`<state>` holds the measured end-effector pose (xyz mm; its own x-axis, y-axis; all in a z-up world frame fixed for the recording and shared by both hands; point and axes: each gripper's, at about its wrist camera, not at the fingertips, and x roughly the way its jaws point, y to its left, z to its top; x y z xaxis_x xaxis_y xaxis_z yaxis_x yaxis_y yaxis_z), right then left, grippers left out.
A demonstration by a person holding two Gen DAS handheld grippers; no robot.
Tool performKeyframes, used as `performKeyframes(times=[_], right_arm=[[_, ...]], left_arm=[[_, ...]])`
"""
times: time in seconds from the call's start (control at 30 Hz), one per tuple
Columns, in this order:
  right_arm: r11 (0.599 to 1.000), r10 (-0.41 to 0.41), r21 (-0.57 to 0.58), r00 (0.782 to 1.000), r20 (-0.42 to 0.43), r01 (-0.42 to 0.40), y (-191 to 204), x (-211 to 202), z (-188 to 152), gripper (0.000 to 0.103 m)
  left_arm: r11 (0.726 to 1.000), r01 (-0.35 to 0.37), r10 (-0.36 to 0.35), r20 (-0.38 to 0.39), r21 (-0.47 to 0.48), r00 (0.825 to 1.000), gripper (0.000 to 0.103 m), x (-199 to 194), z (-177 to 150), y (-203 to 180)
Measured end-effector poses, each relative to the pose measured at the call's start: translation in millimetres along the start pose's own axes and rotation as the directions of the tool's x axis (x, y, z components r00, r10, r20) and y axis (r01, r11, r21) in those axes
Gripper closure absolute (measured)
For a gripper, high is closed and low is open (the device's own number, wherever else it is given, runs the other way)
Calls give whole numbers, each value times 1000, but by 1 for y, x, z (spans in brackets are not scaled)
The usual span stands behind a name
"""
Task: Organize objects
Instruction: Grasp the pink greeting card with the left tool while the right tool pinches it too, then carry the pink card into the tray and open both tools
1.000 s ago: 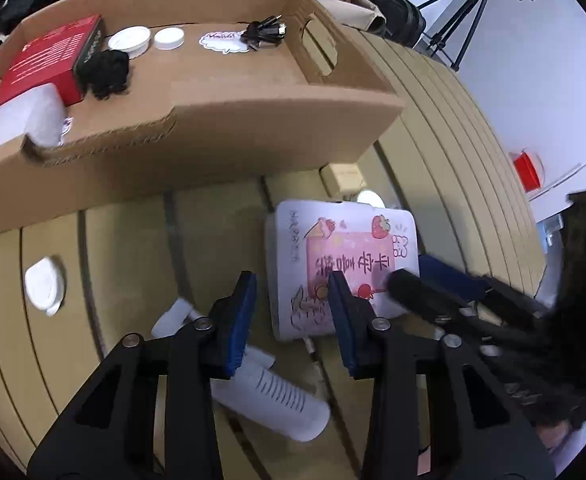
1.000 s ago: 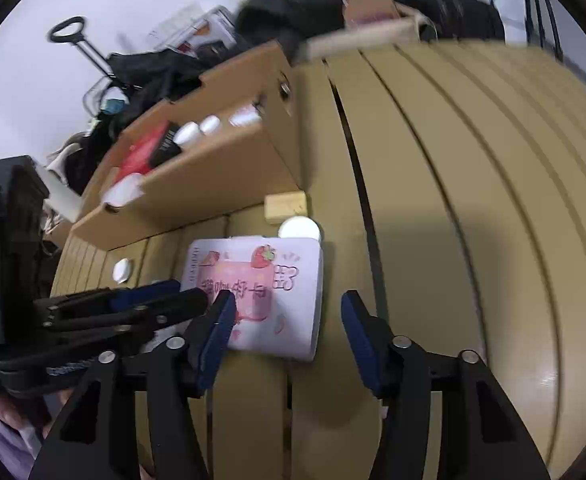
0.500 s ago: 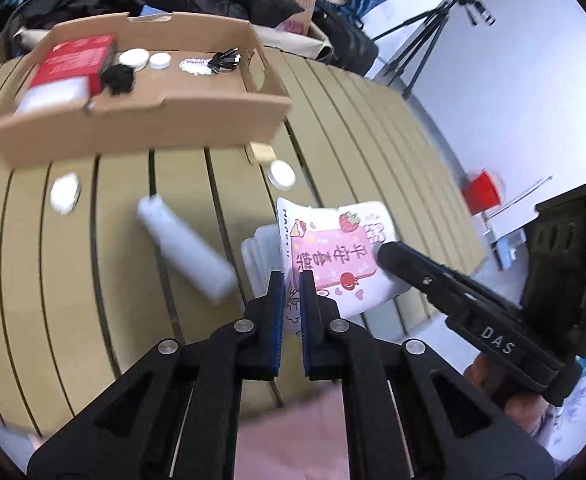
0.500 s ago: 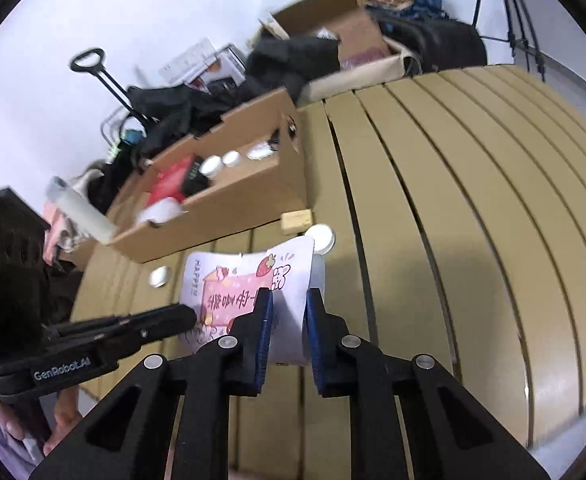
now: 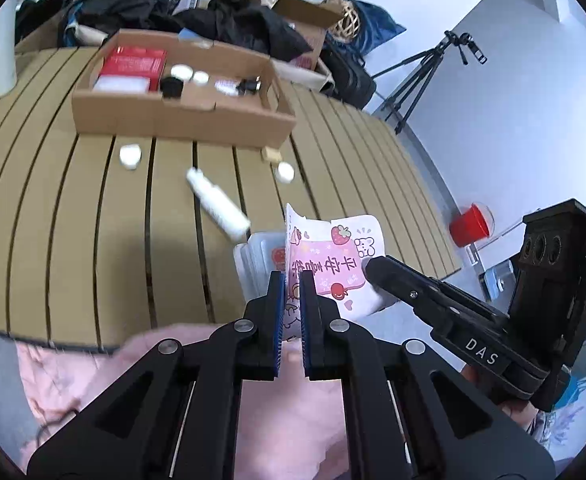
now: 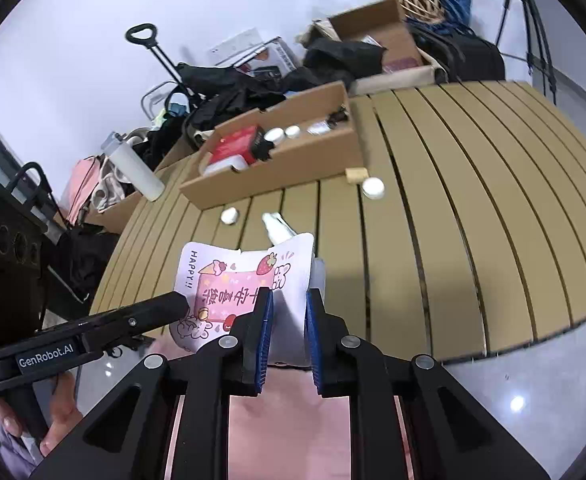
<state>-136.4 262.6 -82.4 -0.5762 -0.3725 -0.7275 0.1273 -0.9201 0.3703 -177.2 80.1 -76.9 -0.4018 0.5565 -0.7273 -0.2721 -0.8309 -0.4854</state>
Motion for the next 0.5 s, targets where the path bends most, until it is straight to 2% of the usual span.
performKeyframes(times=[0.1,0.27,0.37,0.5], right_arm=[[999,0,-38,1000,7,0,9,6,30,85],[994,-11,-110,999,53,16,27,34,109,85],[992,1,-126,999,47,5,32,71,156,85],[992,1,-127,1000,-8,-2,31,140,194,85]], left_arm=[[1000,1,-2,34,23,999,99,1,35,5],[999,-11,7,85,44,996,99,14,120,24],[999,-36,34,80,21,996,99,34,171,51],[997,-83,83,41,3,996,99,72,205,89]])
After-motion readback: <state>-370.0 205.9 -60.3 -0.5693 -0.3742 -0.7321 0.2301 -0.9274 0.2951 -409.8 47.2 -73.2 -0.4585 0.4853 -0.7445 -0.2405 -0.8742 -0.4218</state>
